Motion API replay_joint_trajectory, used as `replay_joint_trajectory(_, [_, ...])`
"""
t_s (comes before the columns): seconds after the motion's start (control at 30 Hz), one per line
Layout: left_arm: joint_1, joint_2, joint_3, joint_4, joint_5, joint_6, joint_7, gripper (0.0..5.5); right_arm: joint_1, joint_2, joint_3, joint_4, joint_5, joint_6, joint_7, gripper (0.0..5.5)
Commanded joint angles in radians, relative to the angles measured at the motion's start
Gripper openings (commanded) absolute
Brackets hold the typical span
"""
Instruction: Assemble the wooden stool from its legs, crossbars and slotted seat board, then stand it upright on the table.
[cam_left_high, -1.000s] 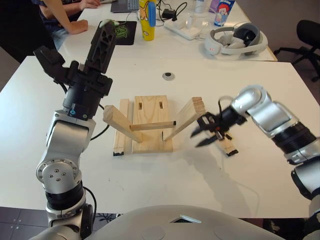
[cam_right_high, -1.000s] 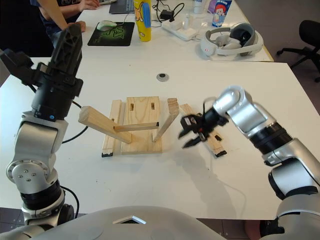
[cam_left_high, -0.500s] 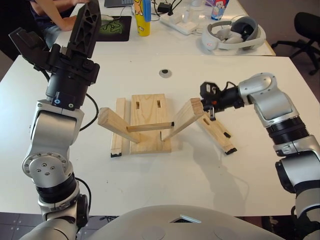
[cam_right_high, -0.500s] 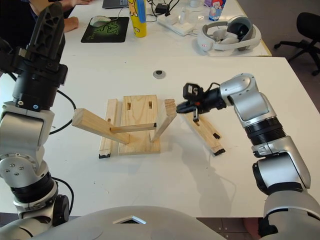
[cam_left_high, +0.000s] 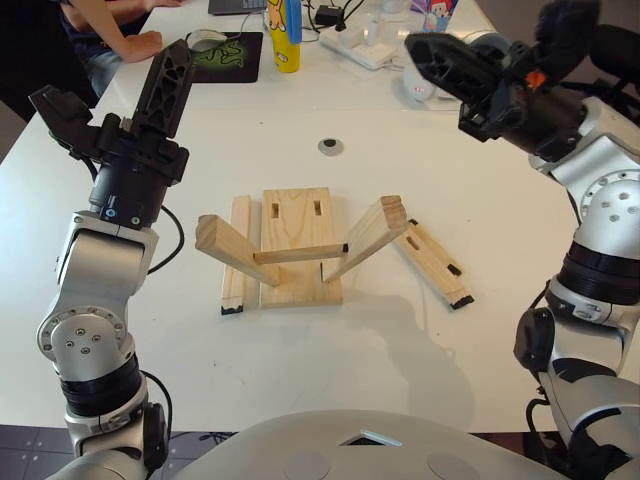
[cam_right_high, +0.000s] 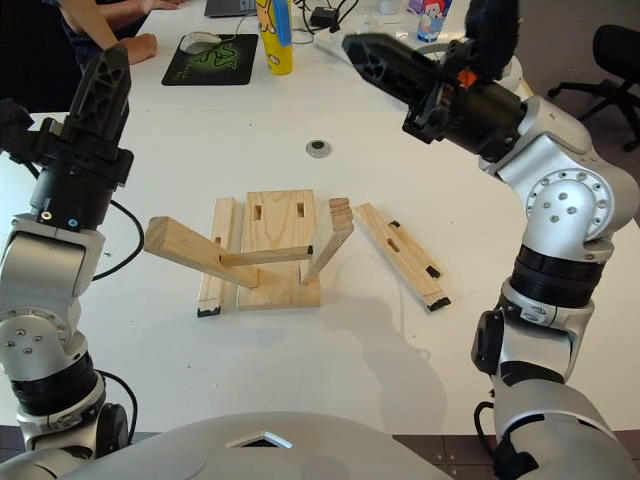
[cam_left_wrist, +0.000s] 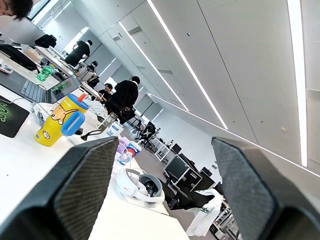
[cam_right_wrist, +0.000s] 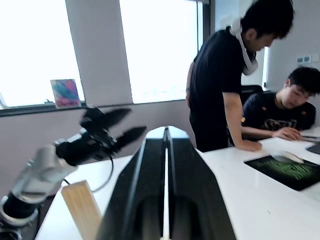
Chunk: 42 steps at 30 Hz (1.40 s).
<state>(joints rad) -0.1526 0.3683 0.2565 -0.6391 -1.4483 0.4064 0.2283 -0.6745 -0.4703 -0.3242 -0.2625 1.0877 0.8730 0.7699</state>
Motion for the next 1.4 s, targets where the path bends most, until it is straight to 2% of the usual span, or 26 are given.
replay_joint_trajectory(0.03, [0.012, 0.017, -0.001, 0.022, 0.023, 0.023, -0.022, 3.46, 0.046, 0.019, -0.043, -0.133, 0.209, 0.034, -0.094, 0.01])
replay_joint_trajectory(0.17, [0.005, 0.017, 0.000, 0.036, 0.025, 0.036, -0.034, 3.46, 0.215, -0.052, 0.126, -0.243, -0.035, -0.087, 0.031, 0.01])
replay_joint_trajectory(0.27, [0.000, 0.019, 0.002, 0.043, 0.021, 0.045, -0.040, 3.46, 0.208, -0.022, 0.168, -0.244, -0.090, -0.148, 0.022, 0.01])
replay_joint_trajectory(0.43, [-0.005, 0.024, 0.007, 0.048, 0.010, 0.058, -0.041, 3.46, 0.088, 0.013, 0.146, -0.222, -0.032, -0.172, -0.036, 0.01])
replay_joint_trajectory(0.63, [-0.001, 0.025, 0.013, 0.043, 0.000, 0.065, -0.036, 3.46, -0.200, 0.064, 0.024, -0.122, 0.207, -0.205, -0.296, 0.01])
replay_joint_trajectory(0.7, [0.000, 0.025, 0.014, 0.040, -0.003, 0.065, -0.035, 3.46, -0.193, 0.063, 0.037, -0.138, 0.254, -0.184, -0.332, 0.01])
replay_joint_trajectory(0.8, [0.000, 0.024, 0.016, 0.037, -0.006, 0.065, -0.029, 3.46, 0.045, -0.027, 0.184, -0.266, 0.157, -0.117, -0.177, 0.01])
replay_joint_trajectory(0.9, [0.002, 0.022, 0.016, 0.034, -0.008, 0.065, -0.024, 3.46, 0.271, -0.202, 0.429, -0.284, -0.131, -0.157, 0.025, 0.01])
replay_joint_trajectory(0.93, [0.000, 0.021, 0.015, 0.033, -0.010, 0.065, -0.021, 3.46, 0.301, -0.224, 0.478, -0.253, -0.190, -0.168, 0.055, 0.01])
replay_joint_trajectory(1.03, [-0.021, 0.025, 0.010, 0.046, -0.016, 0.073, -0.022, 3.46, 0.324, -0.219, 0.528, -0.195, -0.221, -0.170, 0.115, 0.01])
replay_joint_trajectory(1.13, [-0.032, 0.028, 0.011, 0.054, -0.018, 0.078, -0.023, 3.46, 0.254, -0.134, 0.491, -0.150, -0.192, -0.219, 0.073, 0.01])
replay_joint_trajectory(1.27, [-0.035, 0.018, 0.002, 0.059, -0.012, 0.080, -0.025, 3.46, 0.041, 0.042, 0.280, -0.063, 0.051, -0.252, -0.156, 0.01])
replay_joint_trajectory(1.4, [-0.022, 0.013, 0.007, 0.046, -0.009, 0.072, -0.020, 3.46, -0.193, 0.092, 0.110, 0.049, 0.189, -0.295, -0.311, 0.01])
